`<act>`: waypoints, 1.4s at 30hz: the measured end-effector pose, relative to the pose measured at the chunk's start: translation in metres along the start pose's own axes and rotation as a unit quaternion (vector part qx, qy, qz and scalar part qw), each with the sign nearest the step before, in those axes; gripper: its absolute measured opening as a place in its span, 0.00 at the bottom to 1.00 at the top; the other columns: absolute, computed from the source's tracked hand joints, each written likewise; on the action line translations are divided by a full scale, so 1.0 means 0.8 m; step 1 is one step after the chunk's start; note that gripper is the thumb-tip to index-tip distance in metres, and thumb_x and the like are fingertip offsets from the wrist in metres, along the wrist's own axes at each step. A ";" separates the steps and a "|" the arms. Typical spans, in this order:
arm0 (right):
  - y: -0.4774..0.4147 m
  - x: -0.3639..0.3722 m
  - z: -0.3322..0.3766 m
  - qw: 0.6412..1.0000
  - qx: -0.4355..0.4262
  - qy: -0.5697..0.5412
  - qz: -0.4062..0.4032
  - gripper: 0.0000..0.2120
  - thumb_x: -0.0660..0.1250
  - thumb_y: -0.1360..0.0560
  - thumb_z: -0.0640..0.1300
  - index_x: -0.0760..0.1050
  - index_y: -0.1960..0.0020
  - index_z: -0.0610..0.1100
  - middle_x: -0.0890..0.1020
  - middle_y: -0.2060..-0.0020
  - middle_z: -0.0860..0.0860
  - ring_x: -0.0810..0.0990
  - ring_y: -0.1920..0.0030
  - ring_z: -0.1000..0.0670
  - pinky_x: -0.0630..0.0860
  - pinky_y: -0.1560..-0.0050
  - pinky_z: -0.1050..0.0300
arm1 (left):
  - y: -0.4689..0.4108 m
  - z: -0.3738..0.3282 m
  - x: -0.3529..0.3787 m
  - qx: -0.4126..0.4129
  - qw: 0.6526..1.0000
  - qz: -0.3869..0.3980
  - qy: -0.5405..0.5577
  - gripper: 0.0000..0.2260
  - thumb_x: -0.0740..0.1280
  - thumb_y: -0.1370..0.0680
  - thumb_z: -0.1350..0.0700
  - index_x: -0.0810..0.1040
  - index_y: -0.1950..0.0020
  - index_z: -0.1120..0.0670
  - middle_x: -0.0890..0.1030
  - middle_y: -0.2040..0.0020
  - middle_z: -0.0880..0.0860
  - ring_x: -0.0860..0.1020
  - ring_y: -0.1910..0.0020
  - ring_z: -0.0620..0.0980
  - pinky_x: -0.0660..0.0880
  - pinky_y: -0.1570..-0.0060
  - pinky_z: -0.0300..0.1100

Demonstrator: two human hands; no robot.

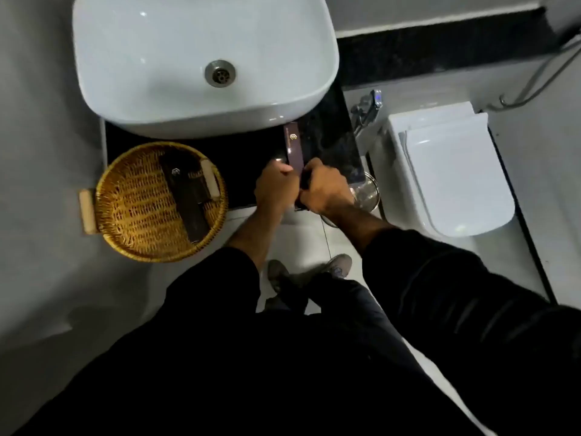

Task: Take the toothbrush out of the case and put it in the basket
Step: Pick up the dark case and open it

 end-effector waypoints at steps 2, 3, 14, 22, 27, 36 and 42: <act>0.003 0.002 0.002 1.000 0.011 0.002 -0.019 0.26 0.76 0.28 0.50 0.74 0.34 0.43 0.83 0.40 0.41 0.83 0.40 0.36 0.80 0.42 0.44 | -0.001 0.011 -0.001 -0.023 0.999 0.014 0.022 0.12 0.65 0.24 0.57 0.83 0.42 0.52 0.85 0.45 0.54 0.84 0.49 0.54 0.84 0.49 0.51; 0.005 0.004 0.000 0.999 0.020 0.003 -0.026 0.26 0.77 0.28 0.50 0.74 0.34 0.43 0.83 0.40 0.41 0.82 0.40 0.36 0.80 0.42 0.44 | -0.001 0.018 0.002 -0.030 0.998 0.017 0.043 0.13 0.65 0.24 0.57 0.83 0.42 0.52 0.85 0.44 0.54 0.84 0.50 0.54 0.84 0.50 0.51; 0.042 0.018 -0.013 0.998 0.032 -0.028 -0.056 0.24 0.77 0.31 0.56 0.79 0.39 0.47 0.89 0.54 0.50 0.87 0.50 0.48 0.83 0.50 0.52 | 0.035 0.046 0.004 -0.048 0.981 0.023 0.188 0.10 0.65 0.21 0.56 0.79 0.40 0.52 0.83 0.47 0.54 0.82 0.55 0.50 0.85 0.58 0.48; 0.124 -0.004 -0.051 0.992 -0.027 -0.055 -0.110 0.26 0.70 0.38 0.60 0.80 0.41 0.54 0.80 0.54 0.58 0.81 0.55 0.53 0.70 0.60 0.65 | 0.037 0.022 -0.024 -0.007 0.948 0.029 0.317 0.21 0.61 0.17 0.48 0.65 0.25 0.52 0.77 0.39 0.52 0.79 0.45 0.50 0.79 0.53 0.45; 0.166 -0.037 -0.066 0.983 -0.053 -0.042 -0.172 0.27 0.72 0.36 0.57 0.81 0.37 0.54 0.81 0.49 0.56 0.82 0.50 0.50 0.78 0.52 0.58 | 0.046 -0.002 -0.003 -0.021 0.937 0.093 0.337 0.18 0.56 0.15 0.49 0.75 0.33 0.58 0.83 0.41 0.60 0.83 0.50 0.51 0.80 0.58 0.43; 0.237 -0.102 -0.049 0.964 -0.089 -0.039 -0.249 0.24 0.76 0.31 0.48 0.83 0.35 0.53 0.80 0.45 0.54 0.82 0.50 0.53 0.82 0.48 0.56 | 0.080 0.016 0.073 -0.231 0.800 0.212 0.512 0.16 0.54 0.15 0.48 0.76 0.51 0.55 0.84 0.48 0.54 0.81 0.56 0.49 0.78 0.60 0.47; 0.283 -0.144 -0.054 0.961 -0.119 -0.071 -0.237 0.24 0.75 0.31 0.46 0.78 0.36 0.54 0.83 0.45 0.58 0.80 0.52 0.63 0.72 0.48 0.80 | 0.109 0.026 0.085 -0.249 0.770 0.289 0.511 0.10 0.58 0.18 0.54 0.77 0.52 0.55 0.87 0.62 0.51 0.86 0.61 0.47 0.82 0.58 0.41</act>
Point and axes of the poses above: each hand's wrist, its own y-axis away from the middle knuckle, its own x-axis out of the palm, z = x × y, the point moved 7 cm from there along -y, towards the middle knuckle
